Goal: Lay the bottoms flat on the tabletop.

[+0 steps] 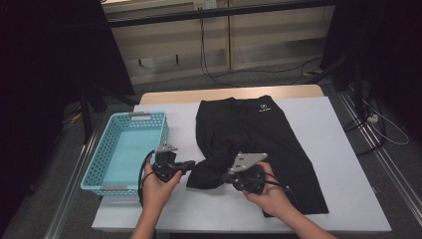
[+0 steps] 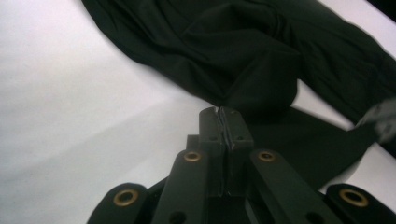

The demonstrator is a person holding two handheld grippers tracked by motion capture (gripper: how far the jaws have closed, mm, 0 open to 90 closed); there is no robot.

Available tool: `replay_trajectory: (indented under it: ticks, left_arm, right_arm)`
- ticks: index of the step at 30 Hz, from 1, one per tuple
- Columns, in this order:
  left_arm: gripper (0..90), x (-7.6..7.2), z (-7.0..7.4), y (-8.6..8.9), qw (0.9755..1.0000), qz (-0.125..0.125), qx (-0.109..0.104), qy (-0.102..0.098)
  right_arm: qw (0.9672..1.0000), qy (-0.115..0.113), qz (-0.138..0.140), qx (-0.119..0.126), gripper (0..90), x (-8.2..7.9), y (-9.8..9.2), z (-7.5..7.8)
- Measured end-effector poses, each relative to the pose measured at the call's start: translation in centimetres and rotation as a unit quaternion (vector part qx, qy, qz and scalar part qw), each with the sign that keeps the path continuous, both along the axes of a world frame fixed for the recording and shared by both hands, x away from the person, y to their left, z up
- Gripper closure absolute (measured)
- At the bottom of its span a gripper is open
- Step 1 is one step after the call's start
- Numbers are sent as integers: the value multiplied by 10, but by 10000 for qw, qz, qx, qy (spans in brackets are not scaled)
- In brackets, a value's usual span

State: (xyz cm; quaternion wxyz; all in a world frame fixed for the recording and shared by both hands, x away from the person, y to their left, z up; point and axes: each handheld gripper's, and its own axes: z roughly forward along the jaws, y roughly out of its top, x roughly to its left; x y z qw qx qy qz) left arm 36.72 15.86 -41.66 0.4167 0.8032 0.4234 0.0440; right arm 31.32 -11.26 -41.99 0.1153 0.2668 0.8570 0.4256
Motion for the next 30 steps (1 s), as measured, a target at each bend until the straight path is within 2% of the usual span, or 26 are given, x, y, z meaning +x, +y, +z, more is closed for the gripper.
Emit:
replay_trajectory:
  ticks: [3, 5, 8, 14, 21, 26, 30]
  left_arm:
    - [874, -1, -3, -3, 9999, -63, 12, 87]
    - [868, -1, -5, -5, 9998, -118, 13, 145]
    - [766, -1, -8, -9, 9997, -207, -11, 163]
    - [631, -5, -5, -16, 9993, -356, -85, 106]
    - [639, -4, -16, -21, 9991, -366, 80, 173]
    - [639, 1, -19, -19, 9997, -224, 91, 94]
    - [586, 5, -22, -22, 9998, -152, 114, -31]
  right_arm:
    - [9999, 43, -158, -12, 900, -2, -16, -1]
    - [9999, 30, -140, -74, 900, -6, -23, -1]
    - [9998, 26, -125, -170, 900, -11, -29, -4]
    - [9999, 96, -110, -53, 900, -11, -31, -8]
    - [9998, 45, -190, 6, 900, -16, -39, -4]
    - [9996, 52, -265, 50, 900, -14, -44, -2]
    - [9997, -27, -234, 22, 900, -16, -44, 0]
